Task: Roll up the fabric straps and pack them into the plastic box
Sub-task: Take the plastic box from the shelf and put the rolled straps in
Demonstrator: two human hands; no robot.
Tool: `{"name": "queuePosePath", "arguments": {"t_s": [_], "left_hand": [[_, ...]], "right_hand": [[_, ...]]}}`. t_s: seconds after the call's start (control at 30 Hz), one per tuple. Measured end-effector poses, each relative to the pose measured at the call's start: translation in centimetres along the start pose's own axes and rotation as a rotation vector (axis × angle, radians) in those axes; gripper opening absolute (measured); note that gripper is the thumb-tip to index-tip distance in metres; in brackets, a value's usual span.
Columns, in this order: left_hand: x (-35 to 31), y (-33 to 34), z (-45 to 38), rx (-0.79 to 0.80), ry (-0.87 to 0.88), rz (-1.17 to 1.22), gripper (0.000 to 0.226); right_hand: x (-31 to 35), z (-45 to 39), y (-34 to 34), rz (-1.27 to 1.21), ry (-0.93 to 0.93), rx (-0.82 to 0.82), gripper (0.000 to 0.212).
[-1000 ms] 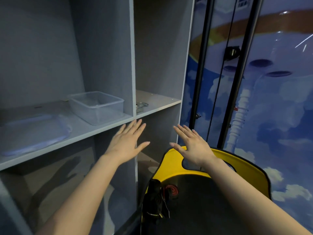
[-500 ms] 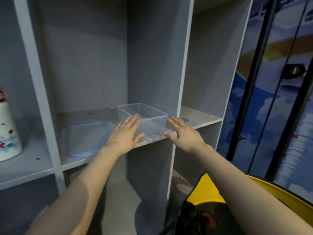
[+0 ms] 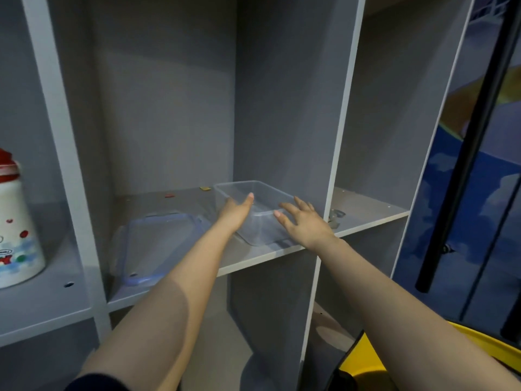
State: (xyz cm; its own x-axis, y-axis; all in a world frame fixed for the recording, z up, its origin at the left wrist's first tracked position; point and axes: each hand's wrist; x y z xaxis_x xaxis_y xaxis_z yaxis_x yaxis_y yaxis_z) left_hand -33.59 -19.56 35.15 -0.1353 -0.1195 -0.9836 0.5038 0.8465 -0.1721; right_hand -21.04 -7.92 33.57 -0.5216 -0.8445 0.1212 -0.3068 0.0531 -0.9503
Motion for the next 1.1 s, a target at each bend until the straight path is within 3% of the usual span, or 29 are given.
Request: {"name": "queuePosePath", "arguments": {"t_s": [0.1, 0.2, 0.5, 0.67, 0.87, 1.1], "left_hand": [[0.3, 0.7, -0.7, -0.056, -0.055, 0.148, 0.051], [0.2, 0.9, 0.4, -0.158, 0.012, 0.139, 0.030], [0.2, -1.8, 4.3, -0.284, 0.252, 0.062, 0.032], [-1.0, -3.0, 8.1, -0.218, 0.352, 0.145, 0.038], [-1.1, -2.8, 11.8, -0.061, 0.418, 0.279, 0.046], [1.0, -0.2, 15.1, 0.098, 0.391, 0.306, 0.031]], "right_hand": [[0.1, 0.2, 0.2, -0.062, -0.002, -0.025, 0.054], [0.5, 0.8, 0.0, -0.143, -0.013, -0.031, 0.052], [1.3, 3.6, -2.4, -0.532, 0.062, -0.146, 0.054], [1.8, 4.6, -5.3, -0.702, 0.203, -0.158, 0.055], [0.8, 7.3, -7.6, -0.728, 0.311, -0.266, 0.029], [-2.5, 13.8, -6.7, -0.653, 0.453, -0.396, 0.029]]}}
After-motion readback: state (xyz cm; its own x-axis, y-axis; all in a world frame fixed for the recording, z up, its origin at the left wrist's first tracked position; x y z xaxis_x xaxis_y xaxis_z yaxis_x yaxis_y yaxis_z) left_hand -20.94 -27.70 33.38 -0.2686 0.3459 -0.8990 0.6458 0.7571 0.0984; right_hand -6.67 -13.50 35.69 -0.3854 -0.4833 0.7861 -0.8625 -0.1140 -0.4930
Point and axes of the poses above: each hand's wrist, its own z-axis away from the middle knuckle, its own y-axis out of the palm, x = y × z, and after that the axes turned 11 degrees about z, right-handed
